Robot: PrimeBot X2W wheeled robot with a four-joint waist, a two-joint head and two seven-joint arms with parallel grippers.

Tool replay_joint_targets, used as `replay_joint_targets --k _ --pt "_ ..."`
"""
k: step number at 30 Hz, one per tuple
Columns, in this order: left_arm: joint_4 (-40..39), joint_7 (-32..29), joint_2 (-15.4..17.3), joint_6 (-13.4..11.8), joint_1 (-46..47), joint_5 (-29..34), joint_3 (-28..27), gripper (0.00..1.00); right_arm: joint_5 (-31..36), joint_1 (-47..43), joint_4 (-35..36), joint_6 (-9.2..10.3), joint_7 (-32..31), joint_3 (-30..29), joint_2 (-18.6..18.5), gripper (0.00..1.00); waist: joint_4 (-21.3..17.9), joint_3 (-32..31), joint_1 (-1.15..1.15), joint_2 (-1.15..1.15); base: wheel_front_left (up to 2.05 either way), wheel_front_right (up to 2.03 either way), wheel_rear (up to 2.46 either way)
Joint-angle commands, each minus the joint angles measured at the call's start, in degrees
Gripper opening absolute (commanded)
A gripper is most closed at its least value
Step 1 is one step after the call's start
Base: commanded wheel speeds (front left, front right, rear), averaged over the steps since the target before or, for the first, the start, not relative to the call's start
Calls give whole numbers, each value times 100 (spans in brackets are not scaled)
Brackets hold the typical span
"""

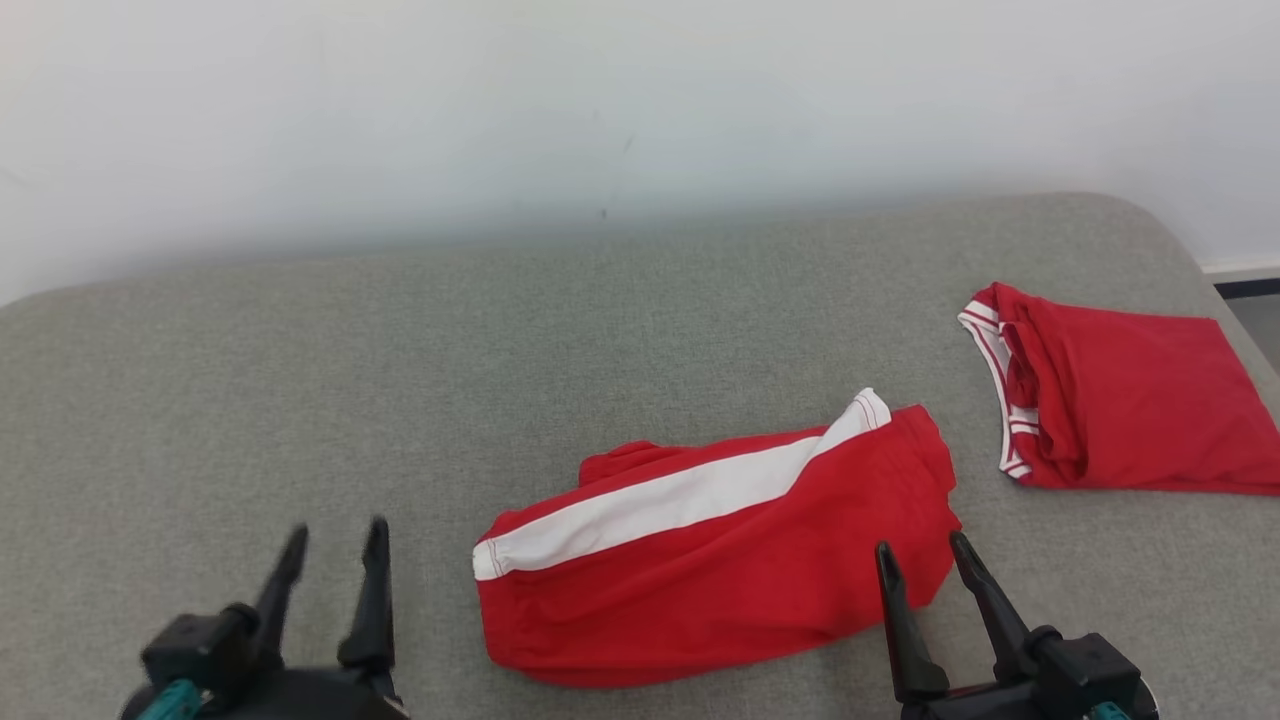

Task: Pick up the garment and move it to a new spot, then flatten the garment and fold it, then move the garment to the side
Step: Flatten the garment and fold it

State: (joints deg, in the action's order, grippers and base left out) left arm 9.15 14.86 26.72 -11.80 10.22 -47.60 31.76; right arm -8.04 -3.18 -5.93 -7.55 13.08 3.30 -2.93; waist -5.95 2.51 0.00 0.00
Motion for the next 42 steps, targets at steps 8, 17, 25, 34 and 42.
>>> replay_joint_targets --k 8,17,25,34,42 --pt "-1313 31 -1594 612 -1212 2137 -2332 100 -83 25 19 15 -2 -137 14 100 243 -174 0 0 0 0 0" --pt "-1254 33 -2289 1403 -2000 3475 -3347 100 -5 -7 -75 15 59 -288 14 100 265 -209 0 0 0 0 0" --pt "-852 33 -2375 1650 -2240 3728 -3606 100 98 -157 -202 15 114 -402 14 100 265 -282 0 0 0 0 0" --pt "-499 33 -2386 1830 -2237 3808 -3584 100 125 -203 -301 15 152 -329 14 100 212 -286 0 0 0 0 0" --pt "-483 34 -2387 1875 -2116 3715 -3517 100 97 -199 -233 15 167 -286 15 100 208 -260 0 0 0 0 0"
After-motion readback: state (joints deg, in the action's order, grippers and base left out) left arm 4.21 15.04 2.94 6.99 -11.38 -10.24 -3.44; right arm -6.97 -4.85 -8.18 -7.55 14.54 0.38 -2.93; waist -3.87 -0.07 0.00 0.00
